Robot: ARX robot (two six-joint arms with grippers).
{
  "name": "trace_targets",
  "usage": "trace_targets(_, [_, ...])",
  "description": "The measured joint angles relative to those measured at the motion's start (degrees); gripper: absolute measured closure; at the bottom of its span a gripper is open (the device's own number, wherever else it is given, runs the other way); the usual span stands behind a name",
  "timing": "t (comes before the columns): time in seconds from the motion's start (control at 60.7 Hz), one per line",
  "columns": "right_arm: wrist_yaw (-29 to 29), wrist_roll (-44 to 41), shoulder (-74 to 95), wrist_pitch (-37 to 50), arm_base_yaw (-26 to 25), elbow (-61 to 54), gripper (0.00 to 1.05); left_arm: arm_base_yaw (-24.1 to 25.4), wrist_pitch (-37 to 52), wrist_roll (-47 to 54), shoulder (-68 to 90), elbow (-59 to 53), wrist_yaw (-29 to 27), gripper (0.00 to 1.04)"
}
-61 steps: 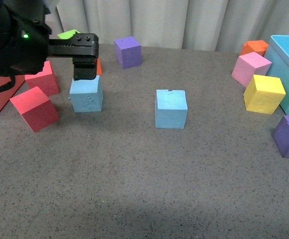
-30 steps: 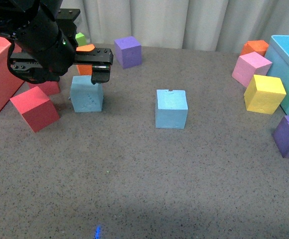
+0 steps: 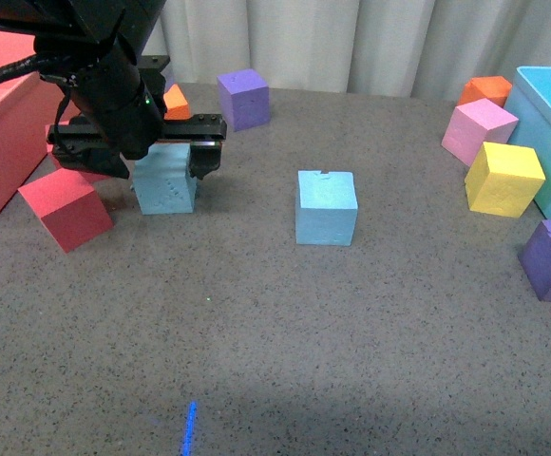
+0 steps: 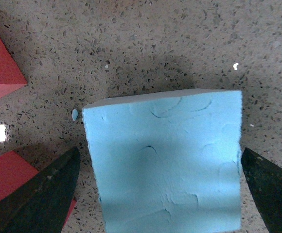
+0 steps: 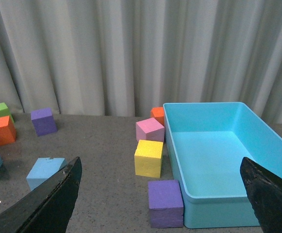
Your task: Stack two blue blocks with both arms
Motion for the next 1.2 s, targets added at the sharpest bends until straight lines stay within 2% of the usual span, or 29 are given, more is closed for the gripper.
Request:
trace_targets(0.066, [0.00,0.00,-0.02,0.00,0.00,0.00,0.10,-0.09,0.00,-0.11,0.68,0.39,-0.55,0.08])
trace_targets(0.264, [0.00,0.00,-0.02,0.00,0.00,0.00,0.10,-0.52,-0.79,-0.13,1.11,0.50,-1.25,0.41])
trace_targets(0.395, [0.00,0.00,-0.02,0.00,0.00,0.00,0.10,-0.87,-0.96,-0.13,0.96,0.39,-1.27,0.51])
trace_targets(0.593, [0.00,0.00,0.00,0.00,0.00,0.00,0.10,-3.02,-1.07,-1.46,-3.23,-3.48,-1.75,0.57])
trace_targets(0.84, [0.00,0.00,0.00,0.00,0.00,0.00,0.10,-12.44,-2.10,-6.54,-13.79,-7.02,-1.86,0.57])
trace_targets(1.055, [0.00,0.00,-0.02,0.00,0.00,0.00,0.10,-19.98,-5.62,-8.50,-13.40,-3.96,-4.07,0.57])
trace_targets(1.203, [0.00,0.00,-0.02,0.00,0.00,0.00,0.10,-23.21,-8.17,-9.88,-10.32,1.25,-6.01,0.57])
